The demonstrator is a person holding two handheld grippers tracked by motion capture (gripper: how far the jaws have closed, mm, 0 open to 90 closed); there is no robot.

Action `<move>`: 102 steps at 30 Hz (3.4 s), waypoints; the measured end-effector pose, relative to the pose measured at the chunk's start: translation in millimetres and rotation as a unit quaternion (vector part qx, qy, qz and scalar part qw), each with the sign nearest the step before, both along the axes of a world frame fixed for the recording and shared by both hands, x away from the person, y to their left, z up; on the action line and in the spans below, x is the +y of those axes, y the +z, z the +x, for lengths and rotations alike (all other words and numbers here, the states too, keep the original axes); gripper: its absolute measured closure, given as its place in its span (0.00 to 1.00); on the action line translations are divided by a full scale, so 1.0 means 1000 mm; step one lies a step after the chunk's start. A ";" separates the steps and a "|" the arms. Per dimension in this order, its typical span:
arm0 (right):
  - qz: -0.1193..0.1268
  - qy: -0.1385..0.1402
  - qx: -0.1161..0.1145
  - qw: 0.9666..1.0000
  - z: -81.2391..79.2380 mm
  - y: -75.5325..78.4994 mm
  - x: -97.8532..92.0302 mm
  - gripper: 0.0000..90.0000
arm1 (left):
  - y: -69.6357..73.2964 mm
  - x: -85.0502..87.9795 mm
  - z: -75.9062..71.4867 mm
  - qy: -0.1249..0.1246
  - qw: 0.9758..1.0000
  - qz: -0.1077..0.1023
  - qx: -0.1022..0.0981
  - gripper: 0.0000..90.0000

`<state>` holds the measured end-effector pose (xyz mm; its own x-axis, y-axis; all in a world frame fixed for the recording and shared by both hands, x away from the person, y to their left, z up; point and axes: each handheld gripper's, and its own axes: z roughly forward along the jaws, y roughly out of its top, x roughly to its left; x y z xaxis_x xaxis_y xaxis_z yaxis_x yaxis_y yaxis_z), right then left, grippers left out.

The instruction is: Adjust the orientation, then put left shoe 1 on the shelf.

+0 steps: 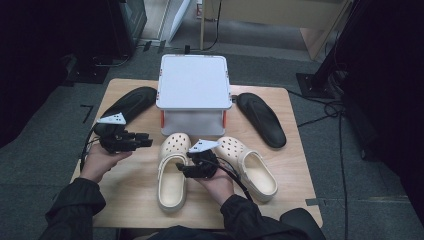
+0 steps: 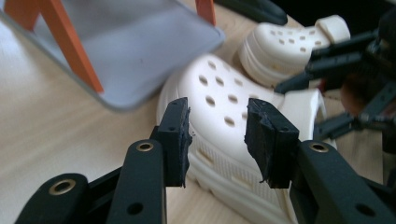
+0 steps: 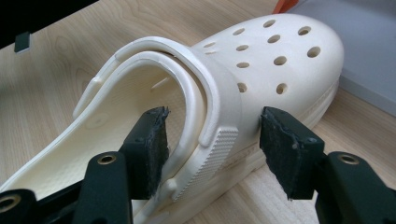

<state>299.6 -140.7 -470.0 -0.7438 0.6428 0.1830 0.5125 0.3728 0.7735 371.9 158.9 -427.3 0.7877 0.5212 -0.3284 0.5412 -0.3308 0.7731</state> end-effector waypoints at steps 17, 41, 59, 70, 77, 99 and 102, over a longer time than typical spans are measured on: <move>-0.022 0.013 0.002 1.000 0.000 0.011 -0.008 0.64 | 0.058 -0.015 0.039 0.000 0.998 0.000 -0.068 0.64; -0.028 -0.032 -0.008 0.999 -0.003 0.013 -0.012 0.82 | 0.063 -0.054 0.077 -0.004 0.996 0.027 -0.082 0.73; -0.034 -0.050 -0.020 0.998 0.007 0.030 -0.016 0.84 | 0.061 -0.052 0.079 -0.002 0.997 0.013 -0.071 0.72; -0.023 -0.080 -0.030 0.996 0.026 0.047 -0.019 0.84 | 0.061 -0.052 0.079 0.002 0.998 0.012 -0.066 0.72; -0.036 -0.113 -0.033 0.992 0.048 0.047 -0.015 0.84 | 0.060 -0.050 0.081 0.001 0.998 0.003 -0.062 0.73; -0.046 -0.181 -0.027 0.982 0.089 0.027 0.011 0.82 | 0.060 -0.049 0.081 0.001 0.998 -0.001 -0.060 0.73; -0.045 -0.168 -0.029 0.984 0.085 0.025 0.009 0.77 | 0.059 -0.049 0.081 0.002 0.998 -0.003 -0.059 0.74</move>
